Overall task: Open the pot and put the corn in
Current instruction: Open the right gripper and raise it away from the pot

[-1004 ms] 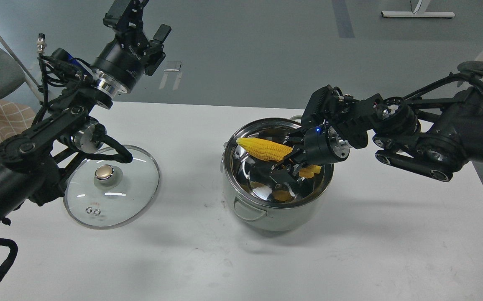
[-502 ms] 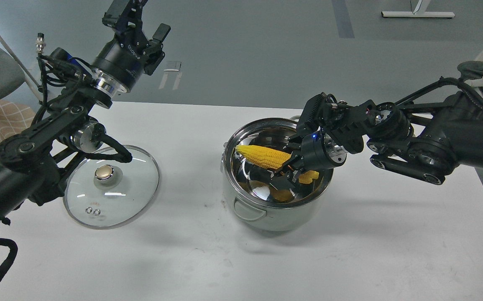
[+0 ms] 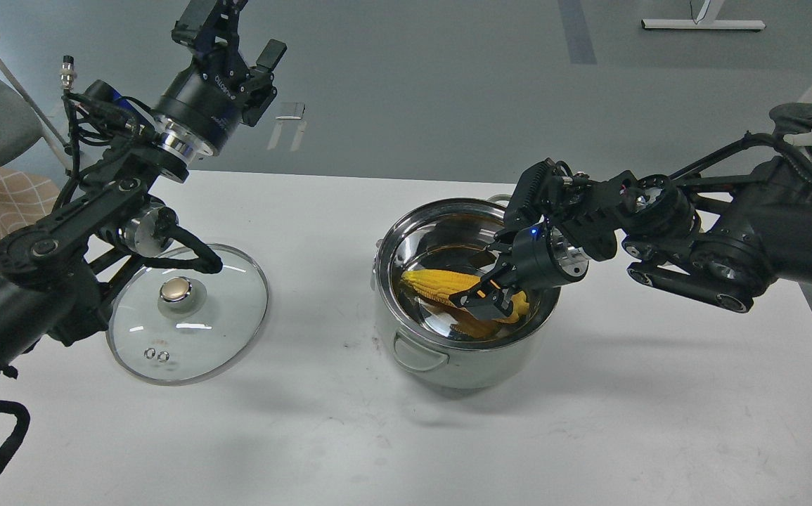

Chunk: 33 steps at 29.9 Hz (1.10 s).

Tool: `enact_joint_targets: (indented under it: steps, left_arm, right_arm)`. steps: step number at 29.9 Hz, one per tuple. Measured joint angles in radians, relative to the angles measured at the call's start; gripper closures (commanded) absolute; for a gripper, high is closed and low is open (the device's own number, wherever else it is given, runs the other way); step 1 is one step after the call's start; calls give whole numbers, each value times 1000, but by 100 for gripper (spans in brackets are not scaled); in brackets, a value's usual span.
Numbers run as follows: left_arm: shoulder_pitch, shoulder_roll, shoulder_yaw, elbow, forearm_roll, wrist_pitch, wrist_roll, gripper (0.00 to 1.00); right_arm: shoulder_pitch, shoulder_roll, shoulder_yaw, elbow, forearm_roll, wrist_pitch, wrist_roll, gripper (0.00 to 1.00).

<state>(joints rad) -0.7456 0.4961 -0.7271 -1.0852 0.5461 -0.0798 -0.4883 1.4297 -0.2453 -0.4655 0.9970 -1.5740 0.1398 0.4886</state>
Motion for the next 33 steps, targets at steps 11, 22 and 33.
enact_joint_targets:
  steps: [11, 22, 33]
  left_arm:
    - [0, 3, 0, 4, 0, 1, 0, 3]
    - [-13, 2, 2, 52, 0, -2, 1, 2]
    - [-78, -127, 1, 368, -19, -253, 43, 2]
  right_arm:
    - [44, -34, 86, -27, 65, -13, 0, 0]
    - [-54, -93, 591, -289, 248, -47, 0, 0]
    - [-281, -23, 956, -546, 611, -99, 0, 0]
